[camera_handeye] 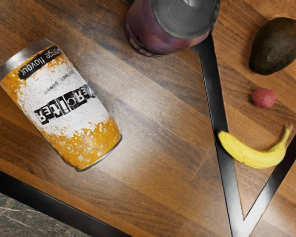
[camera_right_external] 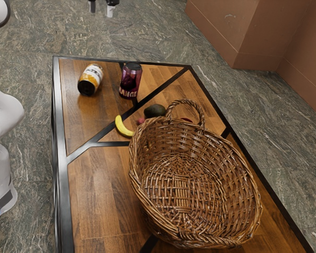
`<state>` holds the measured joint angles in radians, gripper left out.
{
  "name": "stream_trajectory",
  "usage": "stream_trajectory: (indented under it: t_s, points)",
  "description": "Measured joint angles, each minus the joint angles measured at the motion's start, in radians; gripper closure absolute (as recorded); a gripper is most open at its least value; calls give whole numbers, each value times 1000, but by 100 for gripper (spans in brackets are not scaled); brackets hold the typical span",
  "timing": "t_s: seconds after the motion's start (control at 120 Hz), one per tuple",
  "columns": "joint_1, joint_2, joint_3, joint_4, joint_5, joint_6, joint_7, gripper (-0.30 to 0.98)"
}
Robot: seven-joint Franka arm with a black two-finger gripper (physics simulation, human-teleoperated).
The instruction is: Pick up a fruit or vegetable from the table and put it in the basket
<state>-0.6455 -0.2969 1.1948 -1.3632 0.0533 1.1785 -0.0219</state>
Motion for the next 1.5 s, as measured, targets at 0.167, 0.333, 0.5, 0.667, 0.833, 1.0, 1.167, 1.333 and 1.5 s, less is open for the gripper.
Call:
stream_trajectory:
  t_s: [0.167, 0.333, 0.5, 0.667, 0.833, 1.0, 1.167, 1.333, 1.5]
  points:
    - [-2, -1, 3, -4, 4, 177, -8, 2]
    - [-2, 0, -27, 44, 15, 245, -12, 2]
    - [-60, 284, -355, 137, 91, 205, -22, 2]
    - [-1049, 192, 254, 32, 166, 229, 9, 2]
    - [-1277, -48, 555, -12, 340, 250, 12, 2]
    - [-861, -36, 223, -209, 304, 234, 11, 2]
    - [-503, -141, -108, -485, 282, 318, 1, 2]
    - [-444, -171, -134, -605, 318, 484, -26, 2]
    - [-528, -167, -27, -610, 346, 588, -58, 2]
